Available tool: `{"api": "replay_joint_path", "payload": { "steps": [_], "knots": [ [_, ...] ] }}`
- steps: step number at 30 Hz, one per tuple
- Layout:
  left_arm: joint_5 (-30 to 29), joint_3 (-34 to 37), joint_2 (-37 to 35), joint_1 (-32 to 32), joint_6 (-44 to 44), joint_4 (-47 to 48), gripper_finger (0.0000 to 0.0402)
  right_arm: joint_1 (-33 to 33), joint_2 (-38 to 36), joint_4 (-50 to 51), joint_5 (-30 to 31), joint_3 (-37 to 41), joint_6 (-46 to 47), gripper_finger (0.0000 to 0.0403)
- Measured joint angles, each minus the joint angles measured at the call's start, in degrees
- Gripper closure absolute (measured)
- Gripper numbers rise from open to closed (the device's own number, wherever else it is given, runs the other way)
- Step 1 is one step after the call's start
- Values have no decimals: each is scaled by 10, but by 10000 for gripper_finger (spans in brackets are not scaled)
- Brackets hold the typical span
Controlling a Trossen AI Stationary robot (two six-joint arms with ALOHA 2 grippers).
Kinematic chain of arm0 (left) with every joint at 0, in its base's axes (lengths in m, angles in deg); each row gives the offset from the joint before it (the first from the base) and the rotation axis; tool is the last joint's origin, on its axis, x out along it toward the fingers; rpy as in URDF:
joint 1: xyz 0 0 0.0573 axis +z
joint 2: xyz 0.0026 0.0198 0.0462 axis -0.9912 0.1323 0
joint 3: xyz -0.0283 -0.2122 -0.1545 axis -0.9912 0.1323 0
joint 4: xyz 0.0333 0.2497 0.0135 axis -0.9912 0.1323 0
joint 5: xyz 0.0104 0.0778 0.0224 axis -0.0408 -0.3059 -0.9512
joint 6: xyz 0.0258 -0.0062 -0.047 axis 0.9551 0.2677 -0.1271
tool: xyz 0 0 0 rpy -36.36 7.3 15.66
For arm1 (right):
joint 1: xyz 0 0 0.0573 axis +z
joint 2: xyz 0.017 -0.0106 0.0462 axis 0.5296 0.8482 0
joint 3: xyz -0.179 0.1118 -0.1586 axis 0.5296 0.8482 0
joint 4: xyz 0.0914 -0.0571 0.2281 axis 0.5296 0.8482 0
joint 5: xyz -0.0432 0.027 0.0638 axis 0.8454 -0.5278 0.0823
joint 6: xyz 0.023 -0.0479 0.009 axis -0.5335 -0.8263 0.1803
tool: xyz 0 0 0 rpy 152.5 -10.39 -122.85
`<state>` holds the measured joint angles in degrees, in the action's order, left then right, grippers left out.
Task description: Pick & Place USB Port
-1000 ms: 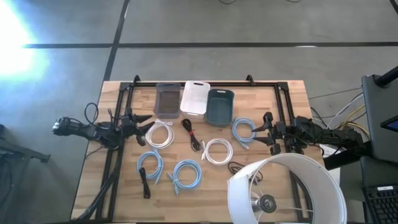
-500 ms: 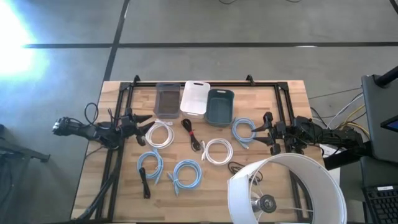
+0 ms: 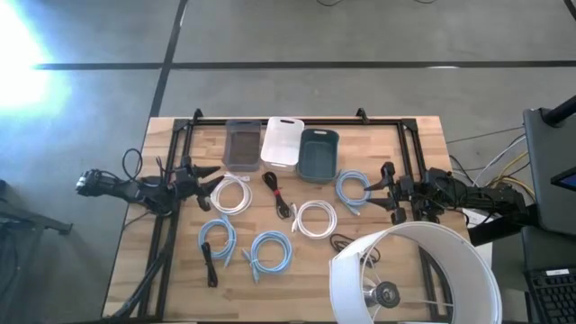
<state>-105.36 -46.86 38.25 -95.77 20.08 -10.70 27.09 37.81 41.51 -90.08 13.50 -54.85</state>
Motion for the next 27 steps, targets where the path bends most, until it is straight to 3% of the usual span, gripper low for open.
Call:
{"api": "replay_joint_path", "payload": {
  "steps": [13,27],
  "knots": [
    [0,0,0,0,-3,-34,238,0,0,0,0,0,0,252],
    [-4,0,0,0,-87,-68,238,0,0,0,0,0,0,252]
  ]
}}
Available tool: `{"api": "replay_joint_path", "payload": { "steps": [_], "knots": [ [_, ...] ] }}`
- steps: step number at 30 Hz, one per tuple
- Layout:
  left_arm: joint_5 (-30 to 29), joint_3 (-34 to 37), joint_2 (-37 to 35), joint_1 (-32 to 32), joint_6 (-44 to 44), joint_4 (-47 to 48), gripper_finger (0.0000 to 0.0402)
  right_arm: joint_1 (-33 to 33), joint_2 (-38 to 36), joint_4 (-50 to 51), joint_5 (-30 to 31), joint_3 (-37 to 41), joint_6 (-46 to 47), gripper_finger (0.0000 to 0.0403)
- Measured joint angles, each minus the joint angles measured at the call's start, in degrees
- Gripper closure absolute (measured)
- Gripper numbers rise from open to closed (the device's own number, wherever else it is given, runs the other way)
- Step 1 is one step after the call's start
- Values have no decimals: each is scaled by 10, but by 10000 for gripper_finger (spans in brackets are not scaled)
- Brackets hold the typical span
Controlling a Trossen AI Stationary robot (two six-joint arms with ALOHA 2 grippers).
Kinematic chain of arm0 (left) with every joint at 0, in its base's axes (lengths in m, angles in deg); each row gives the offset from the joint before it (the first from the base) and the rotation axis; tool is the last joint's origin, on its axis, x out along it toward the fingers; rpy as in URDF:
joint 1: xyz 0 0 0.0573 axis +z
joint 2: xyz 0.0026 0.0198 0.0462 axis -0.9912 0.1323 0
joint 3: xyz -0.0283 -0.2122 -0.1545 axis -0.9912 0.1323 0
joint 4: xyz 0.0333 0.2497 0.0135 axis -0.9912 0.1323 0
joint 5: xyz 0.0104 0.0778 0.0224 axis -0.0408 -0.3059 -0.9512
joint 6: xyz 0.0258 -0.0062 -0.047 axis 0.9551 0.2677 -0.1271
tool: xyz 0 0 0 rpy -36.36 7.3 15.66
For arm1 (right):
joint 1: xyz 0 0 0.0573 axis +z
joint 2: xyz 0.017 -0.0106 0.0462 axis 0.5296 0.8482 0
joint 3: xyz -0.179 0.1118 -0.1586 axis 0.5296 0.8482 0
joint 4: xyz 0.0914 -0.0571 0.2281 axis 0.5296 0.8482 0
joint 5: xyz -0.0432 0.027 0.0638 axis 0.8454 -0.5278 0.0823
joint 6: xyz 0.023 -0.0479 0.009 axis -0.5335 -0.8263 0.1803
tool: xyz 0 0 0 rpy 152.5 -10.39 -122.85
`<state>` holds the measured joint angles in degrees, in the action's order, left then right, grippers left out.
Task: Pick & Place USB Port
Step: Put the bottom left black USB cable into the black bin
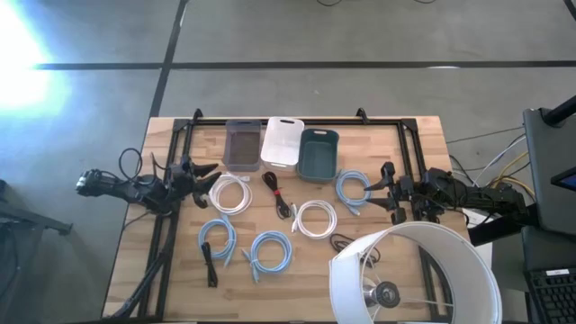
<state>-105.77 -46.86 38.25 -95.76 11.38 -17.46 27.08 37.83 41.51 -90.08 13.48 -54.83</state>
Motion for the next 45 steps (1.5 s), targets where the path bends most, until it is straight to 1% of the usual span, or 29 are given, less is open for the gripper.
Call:
{"api": "replay_joint_path", "payload": {
  "steps": [3,5,14,24,29,31,34,37,41,45],
  "knots": [
    [0,0,0,0,-44,-3,238,0,0,0,0,0,0,252],
    [1,0,0,0,-57,-1,238,0,0,0,0,0,1,252],
    [1,0,0,0,-42,3,238,0,0,0,0,0,1,252],
    [7,0,0,0,-68,5,238,0,0,0,0,0,0,252],
    [40,0,0,0,-116,-11,239,0,0,0,0,0,0,252],
    [60,0,0,0,-112,-45,239,0,0,0,0,0,1,252],
    [109,-3,0,0,-100,-89,239,0,0,0,1,0,-15,252],
    [150,-25,12,0,-94,-83,239,0,0,0,1,0,-53,252],
    [148,-75,49,0,-79,-52,242,0,0,0,1,0,-75,252],
    [141,-148,112,0,-81,30,254,0,0,0,1,0,-66,252]
  ]
}}
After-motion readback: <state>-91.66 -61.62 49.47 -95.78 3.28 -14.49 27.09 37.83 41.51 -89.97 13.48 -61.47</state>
